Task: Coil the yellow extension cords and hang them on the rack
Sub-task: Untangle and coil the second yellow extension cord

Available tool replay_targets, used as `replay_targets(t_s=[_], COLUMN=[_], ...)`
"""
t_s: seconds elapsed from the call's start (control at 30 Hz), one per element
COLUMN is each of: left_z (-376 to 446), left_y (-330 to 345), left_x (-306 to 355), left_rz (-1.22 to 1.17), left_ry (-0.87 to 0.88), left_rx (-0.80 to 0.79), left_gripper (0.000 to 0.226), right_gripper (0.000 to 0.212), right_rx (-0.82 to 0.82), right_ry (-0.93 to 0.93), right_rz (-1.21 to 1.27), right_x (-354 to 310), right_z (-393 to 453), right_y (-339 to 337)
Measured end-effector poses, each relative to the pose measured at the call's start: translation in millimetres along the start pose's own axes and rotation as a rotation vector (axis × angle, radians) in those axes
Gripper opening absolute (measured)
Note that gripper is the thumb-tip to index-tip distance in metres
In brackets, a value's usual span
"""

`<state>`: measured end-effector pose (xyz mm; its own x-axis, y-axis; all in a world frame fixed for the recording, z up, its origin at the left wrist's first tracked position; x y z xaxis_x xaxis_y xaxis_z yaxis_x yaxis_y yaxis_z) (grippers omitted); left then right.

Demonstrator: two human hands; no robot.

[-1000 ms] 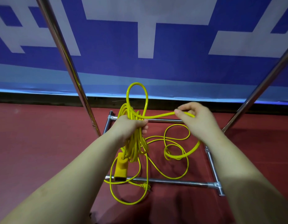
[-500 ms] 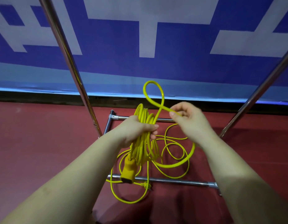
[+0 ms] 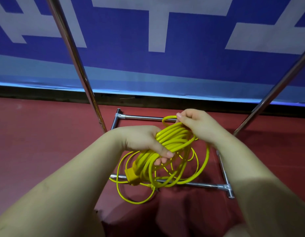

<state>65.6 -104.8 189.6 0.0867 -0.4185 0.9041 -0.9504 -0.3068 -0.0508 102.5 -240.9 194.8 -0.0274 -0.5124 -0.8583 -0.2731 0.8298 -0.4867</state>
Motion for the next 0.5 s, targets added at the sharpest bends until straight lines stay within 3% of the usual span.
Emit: replay_targets(t_s=[0.13, 0.33, 0.5], left_z=[-4, -10, -14], left_y=[-4, -13, -24], left_x=[1, 3, -1], left_rz=[-0.056, -0.123, -0.176], left_ry=[0.057, 0.144, 0.174], left_rx=[-0.035, -0.045, -0.055], left_gripper=[0.022, 0.007, 0.029], right_gripper=[0.037, 0.033, 0.032], right_rx=[-0.107, -0.299, -0.455], right_ry=[-0.039, 0.003, -0.012], right_rz=[-0.038, 0.236, 0.248], right_x=[-3, -16, -26], right_z=[-4, -19, -29], right_y=[3, 15, 23])
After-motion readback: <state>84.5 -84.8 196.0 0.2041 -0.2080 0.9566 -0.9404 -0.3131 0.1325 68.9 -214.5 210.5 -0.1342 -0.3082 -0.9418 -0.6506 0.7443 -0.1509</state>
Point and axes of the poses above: each hand's wrist, its own z-axis towards the middle knuckle, its own y-axis out of the palm, x = y × z, the point moved 6 cm from there along z, towards the middle knuckle, and after that the axes turned 7 degrees about -x, right-handed, at the moved point
